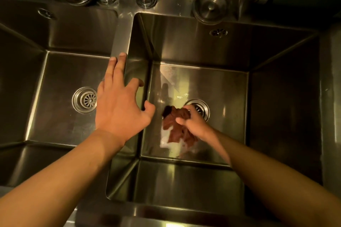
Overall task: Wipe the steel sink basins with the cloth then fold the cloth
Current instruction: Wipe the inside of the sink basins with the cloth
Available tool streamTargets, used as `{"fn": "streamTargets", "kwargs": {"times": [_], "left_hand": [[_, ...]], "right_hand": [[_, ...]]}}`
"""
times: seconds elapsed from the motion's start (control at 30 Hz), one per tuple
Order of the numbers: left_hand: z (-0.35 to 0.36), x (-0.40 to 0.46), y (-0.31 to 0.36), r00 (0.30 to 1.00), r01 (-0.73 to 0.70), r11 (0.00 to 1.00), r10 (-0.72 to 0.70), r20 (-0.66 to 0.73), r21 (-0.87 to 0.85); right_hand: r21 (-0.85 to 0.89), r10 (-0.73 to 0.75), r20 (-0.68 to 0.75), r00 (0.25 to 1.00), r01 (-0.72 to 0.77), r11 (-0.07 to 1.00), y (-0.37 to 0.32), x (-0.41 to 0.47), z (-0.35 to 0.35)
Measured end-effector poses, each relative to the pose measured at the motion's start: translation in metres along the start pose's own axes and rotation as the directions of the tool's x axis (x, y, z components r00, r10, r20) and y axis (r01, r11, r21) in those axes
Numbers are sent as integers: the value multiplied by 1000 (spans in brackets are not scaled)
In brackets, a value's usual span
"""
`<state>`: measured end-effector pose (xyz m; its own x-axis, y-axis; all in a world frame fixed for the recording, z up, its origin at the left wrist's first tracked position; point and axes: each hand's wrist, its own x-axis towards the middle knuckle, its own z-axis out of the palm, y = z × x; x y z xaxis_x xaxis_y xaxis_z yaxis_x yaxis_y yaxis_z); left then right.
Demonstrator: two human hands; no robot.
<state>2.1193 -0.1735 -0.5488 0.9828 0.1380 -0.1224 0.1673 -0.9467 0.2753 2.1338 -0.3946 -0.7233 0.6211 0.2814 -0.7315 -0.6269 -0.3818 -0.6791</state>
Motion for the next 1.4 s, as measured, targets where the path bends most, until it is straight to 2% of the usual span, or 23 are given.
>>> {"fn": "streamTargets", "kwargs": {"times": [0.07,0.13,0.2,0.23,0.3,0.33,0.37,0.43,0.53,0.63,0.73,0.8,0.9,0.97,1.07,1.1,1.13,1.2,1.27,1.3,1.33,1.37,1.4], "left_hand": [[0,0,1,1000,0,1000,0,2,-3],[0,0,1,1000,2,1000,-2,7,-4],[0,0,1,1000,9,1000,-9,17,0],[0,0,1,1000,10,1000,-10,15,1],[1,0,1,1000,7,1000,-7,11,2],[1,0,1,1000,6,1000,-6,10,1],[1,0,1,1000,6,1000,-6,9,-2],[0,0,1,1000,7,1000,-7,6,-9],[0,0,2,1000,13,1000,-13,4,-18],[0,0,2,1000,12,1000,-12,6,-19],[-1,-1,3,1000,22,1000,-22,20,-11],[-2,0,4,999,28,1000,-28,24,-5],[-3,0,5,999,29,1000,-29,22,-1],[-3,0,4,999,30,1000,-30,23,-5],[-3,0,5,999,30,1000,-30,25,-6],[-3,0,5,999,30,1000,-30,25,-2],[-2,0,5,999,30,1000,-30,26,3],[-2,0,5,999,29,1000,-29,29,7],[-1,0,4,999,27,1000,-27,31,9],[-1,1,3,999,23,1000,-23,31,7],[-1,1,3,999,17,1000,-17,27,3],[-1,1,2,1000,9,1000,-9,21,-2],[0,1,2,1000,2,1000,-2,14,-4]], "right_hand": [[207,48,129,991,-74,976,-23,17,5],[200,39,98,994,-58,978,-37,44,-1],[11,-36,-187,982,39,999,-44,74,-17],[-111,-100,-327,940,67,992,-43,87,-28],[-344,-275,-486,830,108,933,-44,95,-43],[-397,-333,-500,800,130,909,-47,94,-45],[-443,-382,-474,794,160,882,-49,92,-42],[-635,-478,-286,830,210,744,-45,88,-25],[-826,-428,53,902,281,489,-36,86,8],[-913,-383,133,914,263,311,-15,100,30],[-941,-396,143,907,249,230,-4,97,51],[-949,-376,259,890,307,72,1,75,63],[-835,-276,550,788,522,-173,38,41,70],[-679,-102,715,692,651,-341,67,24,64],[-505,-18,824,566,721,-475,74,28,47],[-473,20,831,556,724,-502,70,34,43],[-456,22,840,542,727,-514,68,41,40],[-498,-106,850,516,722,-480,52,50,36],[-693,-289,721,630,672,-262,20,55,30],[-782,-349,601,719,620,-71,0,63,27],[-831,-367,510,778,556,25,-19,75,16],[-865,-391,433,812,496,71,-35,87,7],[-885,-401,432,807,465,-18,-48,97,-1]]}}
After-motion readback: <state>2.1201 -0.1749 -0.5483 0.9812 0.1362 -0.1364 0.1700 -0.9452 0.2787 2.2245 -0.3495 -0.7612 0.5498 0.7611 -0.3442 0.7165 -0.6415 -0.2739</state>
